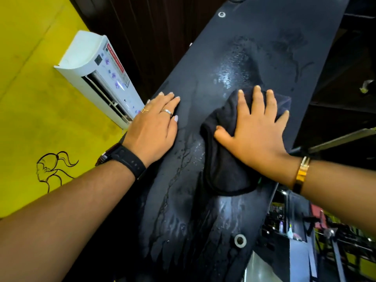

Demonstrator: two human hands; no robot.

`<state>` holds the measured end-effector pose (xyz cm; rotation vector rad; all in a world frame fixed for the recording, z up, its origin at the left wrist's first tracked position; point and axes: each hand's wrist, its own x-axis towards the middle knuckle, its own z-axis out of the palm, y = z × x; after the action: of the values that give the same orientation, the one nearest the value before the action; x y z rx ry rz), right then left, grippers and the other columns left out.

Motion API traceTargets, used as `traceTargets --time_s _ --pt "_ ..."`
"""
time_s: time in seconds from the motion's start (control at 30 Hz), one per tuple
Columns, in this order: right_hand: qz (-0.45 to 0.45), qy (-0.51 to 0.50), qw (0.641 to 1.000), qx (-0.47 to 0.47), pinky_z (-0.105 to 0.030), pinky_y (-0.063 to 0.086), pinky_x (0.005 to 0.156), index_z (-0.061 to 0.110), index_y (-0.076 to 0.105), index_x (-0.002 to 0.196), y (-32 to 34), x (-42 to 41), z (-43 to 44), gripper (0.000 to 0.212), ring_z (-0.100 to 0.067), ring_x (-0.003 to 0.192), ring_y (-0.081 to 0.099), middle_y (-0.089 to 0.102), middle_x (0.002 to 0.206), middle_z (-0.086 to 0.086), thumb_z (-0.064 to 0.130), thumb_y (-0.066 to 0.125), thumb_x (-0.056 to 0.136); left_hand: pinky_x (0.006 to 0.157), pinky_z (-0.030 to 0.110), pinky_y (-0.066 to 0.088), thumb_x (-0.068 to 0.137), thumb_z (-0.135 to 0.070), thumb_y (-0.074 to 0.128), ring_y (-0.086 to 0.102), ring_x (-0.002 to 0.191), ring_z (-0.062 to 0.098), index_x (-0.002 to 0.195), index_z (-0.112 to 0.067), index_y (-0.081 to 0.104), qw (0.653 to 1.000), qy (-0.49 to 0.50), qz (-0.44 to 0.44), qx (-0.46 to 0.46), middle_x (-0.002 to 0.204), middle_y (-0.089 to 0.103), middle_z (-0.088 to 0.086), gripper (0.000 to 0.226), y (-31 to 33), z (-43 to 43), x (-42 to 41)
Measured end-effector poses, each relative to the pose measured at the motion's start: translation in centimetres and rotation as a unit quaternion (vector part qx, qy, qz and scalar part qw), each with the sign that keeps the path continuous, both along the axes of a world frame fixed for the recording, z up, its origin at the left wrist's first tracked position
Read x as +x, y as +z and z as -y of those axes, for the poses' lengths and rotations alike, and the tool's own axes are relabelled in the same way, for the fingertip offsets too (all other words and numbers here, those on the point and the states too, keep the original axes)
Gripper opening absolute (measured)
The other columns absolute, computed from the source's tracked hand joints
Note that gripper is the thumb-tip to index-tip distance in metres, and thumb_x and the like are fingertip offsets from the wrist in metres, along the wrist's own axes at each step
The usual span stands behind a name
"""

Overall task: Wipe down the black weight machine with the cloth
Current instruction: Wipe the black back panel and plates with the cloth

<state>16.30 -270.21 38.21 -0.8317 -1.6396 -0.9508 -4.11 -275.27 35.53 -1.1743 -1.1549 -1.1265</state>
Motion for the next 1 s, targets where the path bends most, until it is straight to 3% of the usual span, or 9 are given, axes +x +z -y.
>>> traceTargets --time_s 0.13,0.27,0.37,0.43,0.5,0.6,0.73,0.87,1.0 --pt "0.093 0.097 0.988 0.08 -0.061 0.022 0.111 0.022 0.037 0.147 5.0 -0.6 0.1 0.094 -0.035 0.143 0.021 0.022 0.156 -0.015 0.067 0.031 0.064 0.116 0.041 0.027 0.093 -0.032 0.024 0.038 0.138 0.03 0.139 -0.005 0.05 1.0 -0.017 -0.011 0.014 0.146 0.047 0.012 0.059 -0.5 -0.2 -0.6" --pt "0.134 0.217 0.957 0.137 -0.051 0.046 0.09 0.005 0.046 0.123 8.2 -1.8 0.5 0.074 -0.036 0.105 0.048 0.035 0.126 -0.02 0.051 0.052 0.065 0.115 0.036 0.026 0.094 -0.028 0.027 0.041 0.137 0.029 0.137 -0.004 0.053 0.999 -0.043 -0.008 0.032 0.143 0.05 0.013 0.056 -0.7 -0.3 -0.8" --pt "0.189 0.231 0.943 0.149 -0.047 0.044 0.089 0.0 0.048 0.113 6.5 -3.6 1.2 0.067 -0.036 0.104 0.05 0.041 0.116 -0.021 0.049 0.055 0.067 0.115 0.031 0.023 0.093 -0.021 0.033 0.042 0.136 0.03 0.137 -0.002 0.052 0.997 -0.065 0.011 0.035 0.142 0.05 0.015 0.051 -0.7 -0.3 -1.1" --pt "0.249 0.184 0.934 0.181 -0.049 0.04 0.1 0.003 0.052 0.119 4.1 -4.2 0.9 0.076 -0.039 0.123 0.045 0.046 0.123 -0.021 0.059 0.053 0.069 0.114 0.032 0.025 0.092 -0.023 0.032 0.044 0.134 0.033 0.135 0.002 0.052 0.997 -0.068 0.016 0.042 0.14 0.051 0.017 0.054 -0.8 -0.3 -1.2" --pt "0.257 0.113 0.935 0.217 -0.063 0.028 0.107 0.013 0.052 0.132 1.9 -3.9 0.0 0.086 -0.036 0.141 0.029 0.045 0.137 -0.016 0.072 0.048 0.069 0.113 0.032 0.025 0.091 -0.022 0.033 0.044 0.134 0.033 0.136 0.003 0.051 0.996 -0.071 0.021 0.044 0.14 0.051 0.018 0.054 -0.9 -0.2 -1.2" --pt "0.244 0.035 0.943 0.222 -0.078 0.019 0.097 0.028 0.046 0.141 1.6 -2.6 -0.6 0.083 -0.041 0.144 0.019 0.039 0.15 -0.006 0.072 0.039 0.071 0.114 0.031 0.025 0.091 -0.017 0.037 0.043 0.135 0.031 0.138 0.0 0.05 0.995 -0.085 0.039 0.043 0.141 0.051 0.015 0.051 -0.9 0.0 -1.2" --pt "0.163 0.029 0.979 0.122 -0.064 0.015 0.111 0.037 0.034 0.147 6.2 -2.2 0.5 0.091 -0.037 0.146 0.013 0.02 0.16 0.001 0.066 0.025 0.061 0.112 0.03 0.028 0.093 -0.019 0.035 0.044 0.134 0.027 0.138 -0.003 0.05 0.993 -0.091 0.049 0.049 0.141 0.052 0.012 0.051 -1.0 0.5 -1.1" --pt "0.084 0.084 0.991 0.068 -0.053 0.014 0.117 0.038 0.04 0.144 9.0 -5.6 1.6 0.073 -0.041 0.146 0.008 0.014 0.161 -0.009 0.054 0.045 0.073 0.109 0.027 0.028 0.095 -0.023 0.034 0.045 0.131 0.022 0.139 -0.004 0.049 0.99 -0.102 0.065 0.069 0.141 0.053 0.009 0.051 -0.9 0.8 -1.3" --pt "0.145 0.068 0.975 0.152 -0.057 0.01 0.115 0.036 0.044 0.142 5.5 -8.5 1.5 0.08 -0.047 0.144 0.01 0.012 0.16 -0.015 0.071 0.028 0.072 0.111 0.026 0.027 0.097 -0.029 0.031 0.043 0.135 0.024 0.143 -0.001 0.043 0.99 -0.11 0.052 0.072 0.145 0.047 0.014 0.054 -0.9 0.6 -1.1"
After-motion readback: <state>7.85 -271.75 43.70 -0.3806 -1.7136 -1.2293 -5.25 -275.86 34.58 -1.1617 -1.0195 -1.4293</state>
